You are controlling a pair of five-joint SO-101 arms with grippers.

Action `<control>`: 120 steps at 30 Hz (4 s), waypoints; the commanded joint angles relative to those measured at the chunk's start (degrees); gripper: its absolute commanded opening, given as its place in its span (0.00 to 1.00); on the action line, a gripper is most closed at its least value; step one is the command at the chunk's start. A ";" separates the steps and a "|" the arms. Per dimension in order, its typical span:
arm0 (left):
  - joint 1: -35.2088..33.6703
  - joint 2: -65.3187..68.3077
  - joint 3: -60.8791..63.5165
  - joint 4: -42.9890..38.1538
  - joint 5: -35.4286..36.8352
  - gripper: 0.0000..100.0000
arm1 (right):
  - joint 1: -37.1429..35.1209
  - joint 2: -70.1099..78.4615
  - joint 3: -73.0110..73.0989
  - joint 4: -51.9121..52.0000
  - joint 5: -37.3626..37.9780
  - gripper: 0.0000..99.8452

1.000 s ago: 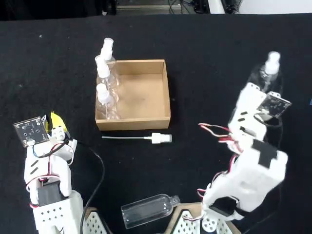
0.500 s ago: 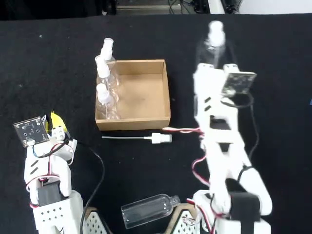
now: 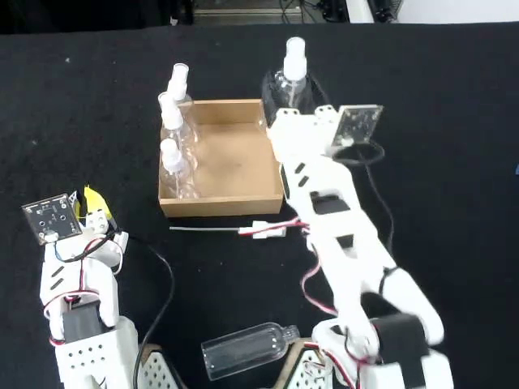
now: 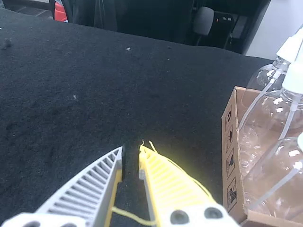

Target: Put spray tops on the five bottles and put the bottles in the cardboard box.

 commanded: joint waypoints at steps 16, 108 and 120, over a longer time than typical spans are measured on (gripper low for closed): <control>-0.57 -0.53 1.36 0.18 -0.44 0.06 | -2.64 14.73 -10.59 -4.75 -0.35 0.01; -0.57 -0.53 1.36 0.18 -0.44 0.06 | -8.35 39.69 -8.48 -32.00 8.79 0.31; -0.57 -0.53 1.36 0.18 -0.44 0.06 | -10.55 32.66 0.40 -37.10 8.79 0.31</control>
